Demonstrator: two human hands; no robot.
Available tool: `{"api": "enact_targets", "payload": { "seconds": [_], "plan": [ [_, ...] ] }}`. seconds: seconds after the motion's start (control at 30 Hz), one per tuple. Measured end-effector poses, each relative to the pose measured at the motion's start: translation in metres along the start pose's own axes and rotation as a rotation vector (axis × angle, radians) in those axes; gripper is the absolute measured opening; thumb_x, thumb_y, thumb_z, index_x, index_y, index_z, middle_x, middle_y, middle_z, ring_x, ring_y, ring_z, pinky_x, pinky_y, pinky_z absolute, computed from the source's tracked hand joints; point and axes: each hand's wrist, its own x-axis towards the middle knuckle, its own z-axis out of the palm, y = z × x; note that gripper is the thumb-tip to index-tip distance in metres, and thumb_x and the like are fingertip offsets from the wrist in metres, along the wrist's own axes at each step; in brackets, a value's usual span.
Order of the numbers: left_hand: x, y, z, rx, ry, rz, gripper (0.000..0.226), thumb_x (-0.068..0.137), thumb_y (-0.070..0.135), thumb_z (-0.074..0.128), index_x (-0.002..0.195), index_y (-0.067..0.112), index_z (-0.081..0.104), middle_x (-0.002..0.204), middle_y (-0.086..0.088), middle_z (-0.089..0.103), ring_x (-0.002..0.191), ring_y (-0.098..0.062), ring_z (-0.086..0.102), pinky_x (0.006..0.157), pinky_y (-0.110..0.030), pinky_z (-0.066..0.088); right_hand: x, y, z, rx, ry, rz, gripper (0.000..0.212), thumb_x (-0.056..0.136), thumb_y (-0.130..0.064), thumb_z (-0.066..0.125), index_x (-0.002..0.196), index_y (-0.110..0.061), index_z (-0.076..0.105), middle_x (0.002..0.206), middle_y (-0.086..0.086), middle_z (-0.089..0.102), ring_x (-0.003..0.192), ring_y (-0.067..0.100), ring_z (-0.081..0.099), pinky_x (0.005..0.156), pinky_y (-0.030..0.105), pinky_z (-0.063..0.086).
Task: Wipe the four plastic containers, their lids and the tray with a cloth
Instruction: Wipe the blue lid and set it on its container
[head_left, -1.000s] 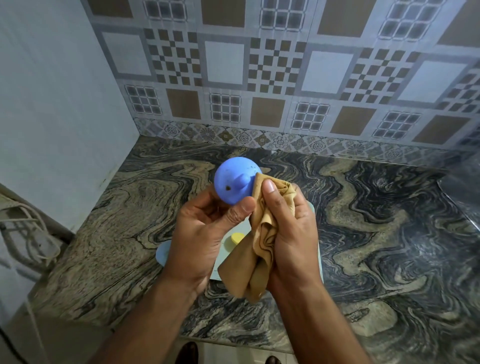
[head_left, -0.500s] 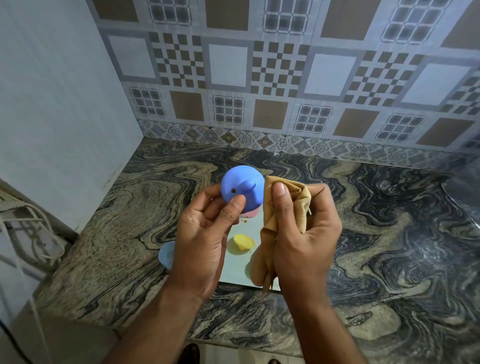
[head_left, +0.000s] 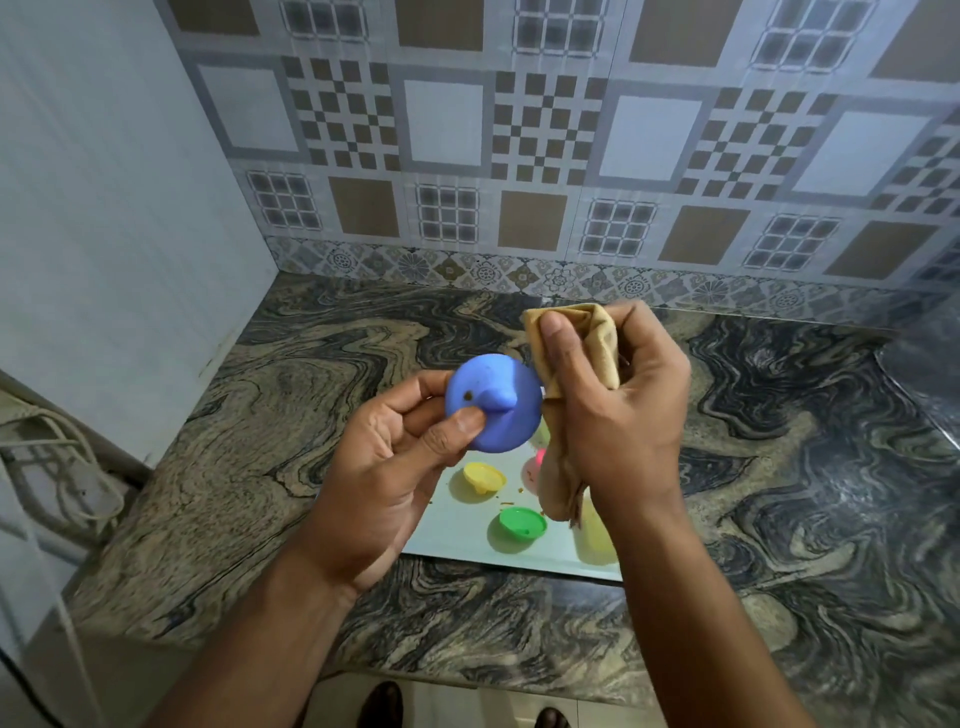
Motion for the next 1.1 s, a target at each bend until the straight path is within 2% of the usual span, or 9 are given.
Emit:
{"api": "enact_targets", "payload": {
  "seconds": [0.07, 0.23, 0.4, 0.5, 0.6, 0.73, 0.83, 0.97, 1.1],
  "plan": [
    [0.002, -0.002, -0.003, -0.007, 0.08, 0.009, 0.03, 0.077, 0.023, 0.084, 0.106, 0.017, 0.078, 0.108, -0.015, 0.076, 0.103, -0.032, 0.054, 0.097, -0.043, 0.04, -0.001, -0.004, -0.005, 0.034, -0.004, -0.023, 0.02, 0.096, -0.007, 0.074, 0.084, -0.001, 0.059, 0.06, -0.01, 0.056, 0.048, -0.004, 0.048, 0.046, 0.013, 0.042],
    [0.004, -0.003, -0.001, 0.148, 0.175, 0.106, 0.024, 0.083, 0.013, 0.075, 0.106, 0.008, 0.071, 0.101, -0.012, 0.081, 0.09, -0.015, 0.074, 0.081, -0.021, 0.057, -0.025, -0.009, -0.004, 0.061, -0.154, -0.059, 0.023, 0.093, -0.017, 0.079, 0.085, -0.008, 0.06, 0.061, -0.006, 0.064, 0.041, 0.009, 0.052, 0.04, 0.027, 0.045],
    [0.002, 0.002, 0.001, 0.145, 0.122, 0.139, 0.027, 0.079, 0.025, 0.079, 0.104, 0.015, 0.075, 0.106, -0.014, 0.08, 0.096, -0.021, 0.073, 0.088, -0.027, 0.056, -0.025, 0.003, 0.002, 0.031, -0.105, -0.019, 0.023, 0.094, -0.019, 0.08, 0.084, -0.011, 0.06, 0.059, 0.006, 0.061, 0.039, 0.017, 0.05, 0.042, 0.026, 0.042],
    [0.004, 0.003, -0.003, 0.03, 0.123, 0.07, 0.029, 0.077, 0.025, 0.079, 0.105, 0.016, 0.078, 0.105, -0.015, 0.075, 0.1, -0.033, 0.055, 0.095, -0.043, 0.042, -0.015, 0.006, -0.007, 0.069, -0.053, 0.008, 0.022, 0.095, -0.018, 0.076, 0.081, -0.014, 0.06, 0.062, -0.009, 0.06, 0.05, 0.006, 0.05, 0.049, 0.021, 0.044],
    [0.007, 0.003, -0.007, -0.024, 0.139, 0.038, 0.035, 0.076, 0.023, 0.079, 0.108, 0.009, 0.075, 0.105, -0.016, 0.073, 0.103, -0.035, 0.048, 0.097, -0.049, 0.033, -0.007, 0.006, -0.016, 0.078, -0.153, 0.003, 0.014, 0.094, -0.018, 0.071, 0.084, -0.016, 0.062, 0.067, -0.016, 0.063, 0.06, -0.002, 0.052, 0.059, 0.014, 0.044],
    [0.011, 0.004, -0.004, -0.037, 0.133, -0.004, 0.032, 0.076, 0.024, 0.077, 0.106, 0.011, 0.078, 0.114, -0.021, 0.074, 0.111, -0.035, 0.06, 0.105, -0.047, 0.041, -0.01, 0.001, -0.009, 0.096, -0.268, 0.032, 0.016, 0.093, -0.016, 0.073, 0.089, -0.004, 0.064, 0.071, -0.007, 0.068, 0.058, 0.006, 0.055, 0.053, 0.021, 0.045],
    [0.014, 0.004, 0.002, -0.069, 0.106, -0.01, 0.028, 0.081, 0.022, 0.076, 0.108, 0.015, 0.079, 0.122, -0.019, 0.072, 0.113, -0.029, 0.062, 0.103, -0.039, 0.046, -0.018, 0.001, 0.001, 0.116, -0.157, 0.036, 0.025, 0.095, -0.014, 0.075, 0.089, 0.003, 0.058, 0.063, -0.004, 0.061, 0.049, 0.004, 0.049, 0.044, 0.02, 0.042],
    [0.013, 0.001, 0.013, -0.127, 0.08, -0.014, 0.033, 0.086, 0.007, 0.068, 0.119, 0.009, 0.074, 0.122, -0.013, 0.076, 0.107, -0.016, 0.073, 0.087, -0.023, 0.057, -0.032, 0.004, 0.015, 0.12, 0.019, 0.015, 0.023, 0.093, -0.016, 0.071, 0.087, 0.0, 0.056, 0.06, -0.01, 0.059, 0.05, 0.001, 0.048, 0.047, 0.016, 0.043],
    [0.014, -0.001, 0.007, -0.09, 0.132, -0.009, 0.033, 0.081, 0.013, 0.077, 0.114, 0.015, 0.078, 0.116, -0.011, 0.076, 0.103, -0.02, 0.066, 0.084, -0.023, 0.054, -0.034, 0.013, 0.013, 0.041, 0.001, -0.04, 0.021, 0.096, -0.016, 0.077, 0.092, -0.002, 0.061, 0.067, 0.005, 0.065, 0.052, 0.014, 0.057, 0.049, 0.027, 0.05]
  ]
}}
